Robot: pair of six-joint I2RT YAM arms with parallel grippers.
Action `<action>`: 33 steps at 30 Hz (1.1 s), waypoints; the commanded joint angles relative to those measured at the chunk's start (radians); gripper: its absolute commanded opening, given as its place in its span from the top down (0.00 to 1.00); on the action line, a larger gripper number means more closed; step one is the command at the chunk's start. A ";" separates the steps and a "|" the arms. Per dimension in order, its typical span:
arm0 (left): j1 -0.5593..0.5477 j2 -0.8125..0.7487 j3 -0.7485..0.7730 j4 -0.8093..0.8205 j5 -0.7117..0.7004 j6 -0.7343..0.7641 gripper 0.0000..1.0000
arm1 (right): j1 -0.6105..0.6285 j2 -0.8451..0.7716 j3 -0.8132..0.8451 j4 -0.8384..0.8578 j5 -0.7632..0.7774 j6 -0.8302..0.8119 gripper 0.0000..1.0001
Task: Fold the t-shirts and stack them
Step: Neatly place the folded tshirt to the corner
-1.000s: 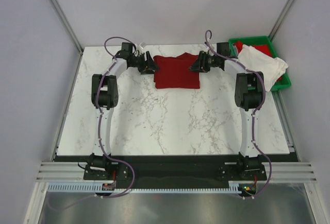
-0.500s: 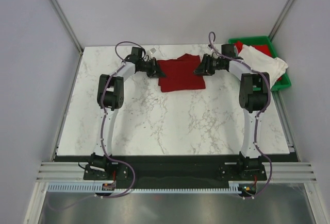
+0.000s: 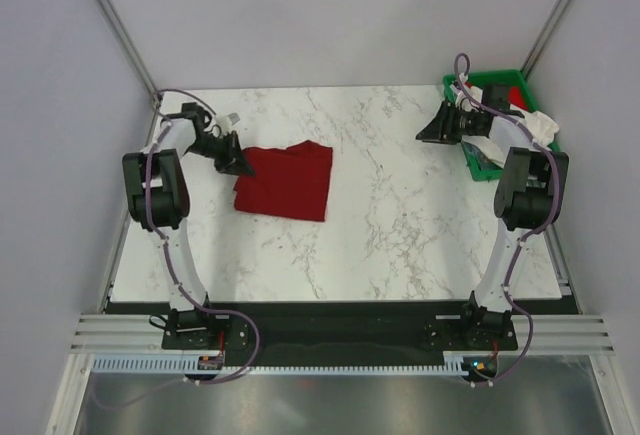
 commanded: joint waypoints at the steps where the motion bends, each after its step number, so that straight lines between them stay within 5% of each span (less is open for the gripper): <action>1: 0.056 -0.090 -0.093 -0.306 -0.136 0.333 0.98 | 0.000 -0.073 -0.041 -0.026 -0.063 -0.090 0.55; 12: 0.433 -0.467 -0.575 -0.262 -0.472 0.633 0.98 | -0.012 -0.163 -0.148 -0.037 -0.112 -0.154 0.55; 22: 0.763 -0.537 -0.609 -0.183 -0.616 0.876 0.98 | -0.026 -0.277 -0.266 -0.069 -0.127 -0.215 0.56; 33: 0.789 -0.518 -0.538 -0.025 -0.740 0.905 0.98 | -0.029 -0.349 -0.318 -0.112 -0.129 -0.252 0.56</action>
